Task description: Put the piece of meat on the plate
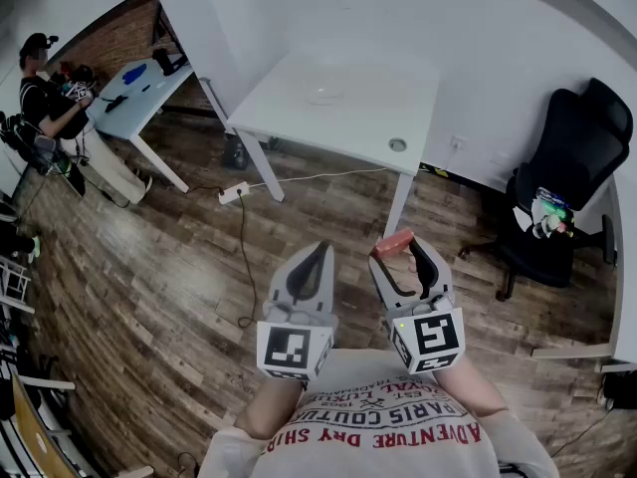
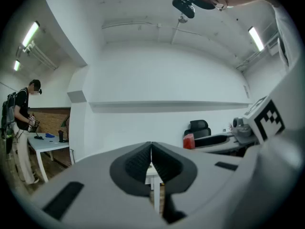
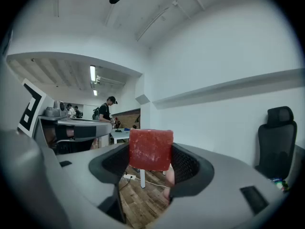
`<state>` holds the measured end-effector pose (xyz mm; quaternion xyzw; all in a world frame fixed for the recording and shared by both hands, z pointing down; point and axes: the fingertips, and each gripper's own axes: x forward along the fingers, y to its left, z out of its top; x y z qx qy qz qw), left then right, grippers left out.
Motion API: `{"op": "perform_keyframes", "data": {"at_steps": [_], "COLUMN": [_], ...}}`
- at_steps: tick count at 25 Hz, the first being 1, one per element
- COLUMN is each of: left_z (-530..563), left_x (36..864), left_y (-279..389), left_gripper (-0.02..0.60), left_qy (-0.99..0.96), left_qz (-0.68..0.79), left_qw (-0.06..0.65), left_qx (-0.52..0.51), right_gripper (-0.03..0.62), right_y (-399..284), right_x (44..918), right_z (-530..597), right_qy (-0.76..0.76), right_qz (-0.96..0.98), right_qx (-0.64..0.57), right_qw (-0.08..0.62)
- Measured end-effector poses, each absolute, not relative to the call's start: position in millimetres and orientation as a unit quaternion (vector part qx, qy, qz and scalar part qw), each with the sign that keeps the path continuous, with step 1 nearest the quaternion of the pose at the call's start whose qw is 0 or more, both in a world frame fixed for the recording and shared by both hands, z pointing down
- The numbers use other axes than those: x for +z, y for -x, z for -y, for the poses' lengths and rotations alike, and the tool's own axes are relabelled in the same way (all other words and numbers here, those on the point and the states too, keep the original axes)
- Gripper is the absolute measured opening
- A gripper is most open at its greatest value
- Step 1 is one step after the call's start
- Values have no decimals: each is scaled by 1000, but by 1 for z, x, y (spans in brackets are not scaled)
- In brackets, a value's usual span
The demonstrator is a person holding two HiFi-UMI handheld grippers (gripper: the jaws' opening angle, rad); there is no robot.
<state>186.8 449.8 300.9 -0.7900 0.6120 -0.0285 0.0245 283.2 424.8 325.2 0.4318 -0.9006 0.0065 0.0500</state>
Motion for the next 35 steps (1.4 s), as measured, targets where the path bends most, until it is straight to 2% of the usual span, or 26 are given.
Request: {"op": "perform_keyframes", "data": {"at_steps": [21, 29, 35], "left_z": [-439, -405, -359], "left_x": [316, 331, 330], "left_y": [-179, -149, -93], "left_gripper": [8, 8, 8], "left_qy": [786, 785, 788], "left_qz": [-616, -618, -614], "left_qw": [-4, -17, -26], "left_qx": [-44, -41, -36], "right_gripper": [279, 279, 279], "right_y": [-276, -255, -206], "right_x": [324, 339, 338], "right_z": [-414, -381, -333], "right_qy": [-413, -415, -429], "right_qz": [910, 908, 901], "right_qx": [12, 23, 26], "right_qw": [40, 49, 56]}}
